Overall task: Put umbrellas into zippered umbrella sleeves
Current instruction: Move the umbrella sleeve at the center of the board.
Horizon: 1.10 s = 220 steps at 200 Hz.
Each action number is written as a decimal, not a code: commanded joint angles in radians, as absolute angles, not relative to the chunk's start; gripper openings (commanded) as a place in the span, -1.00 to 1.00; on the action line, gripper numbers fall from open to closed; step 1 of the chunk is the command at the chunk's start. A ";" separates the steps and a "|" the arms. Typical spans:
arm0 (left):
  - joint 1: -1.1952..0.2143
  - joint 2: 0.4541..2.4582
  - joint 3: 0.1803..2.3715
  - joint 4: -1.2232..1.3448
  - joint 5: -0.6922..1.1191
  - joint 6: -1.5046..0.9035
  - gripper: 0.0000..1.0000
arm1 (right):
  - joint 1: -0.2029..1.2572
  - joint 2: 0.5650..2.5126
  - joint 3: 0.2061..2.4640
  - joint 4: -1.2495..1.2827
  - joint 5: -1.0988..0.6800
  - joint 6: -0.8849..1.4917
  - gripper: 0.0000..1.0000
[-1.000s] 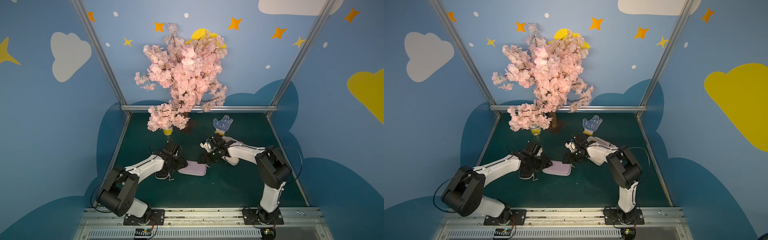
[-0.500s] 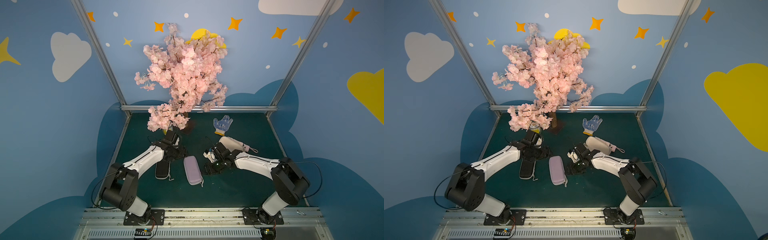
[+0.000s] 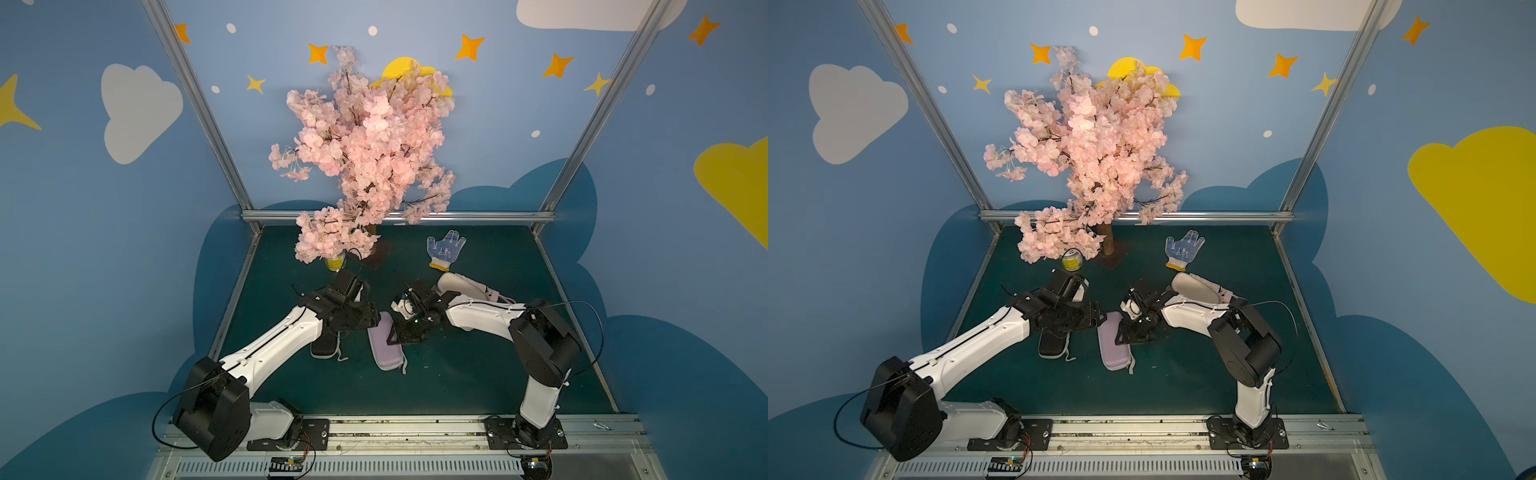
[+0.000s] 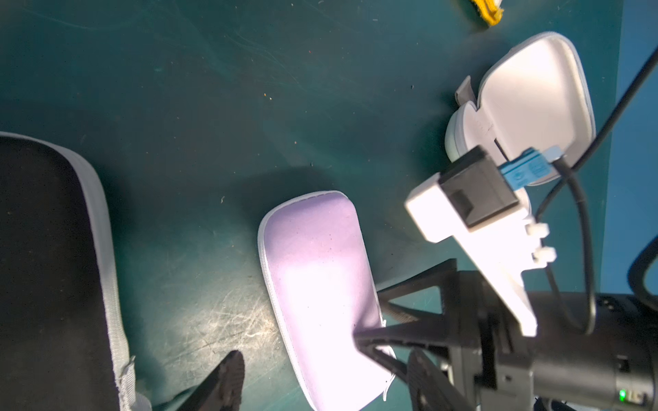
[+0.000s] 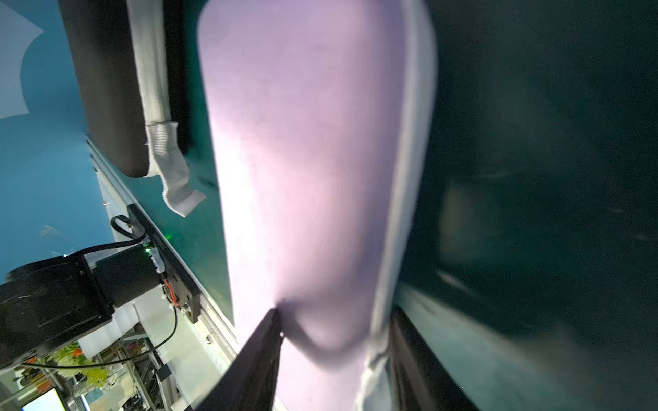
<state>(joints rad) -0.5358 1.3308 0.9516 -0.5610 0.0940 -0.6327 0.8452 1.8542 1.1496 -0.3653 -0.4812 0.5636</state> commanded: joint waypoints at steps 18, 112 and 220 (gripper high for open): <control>-0.541 1.286 0.998 -0.585 0.063 -0.640 0.43 | 0.907 1.952 1.272 -0.318 -0.497 0.672 -0.08; -0.613 1.361 1.115 -0.557 0.025 -0.587 0.43 | 0.617 1.580 1.202 -0.709 -0.157 0.409 0.08; -0.812 1.959 1.251 -0.017 0.318 -0.914 0.74 | 0.124 2.003 1.625 -0.753 -0.208 0.351 0.27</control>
<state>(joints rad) -0.7963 1.8767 1.2102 -0.1921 0.2295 -0.7856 0.1368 1.9213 1.5444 -0.7033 -0.0418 0.3557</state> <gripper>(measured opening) 0.858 0.637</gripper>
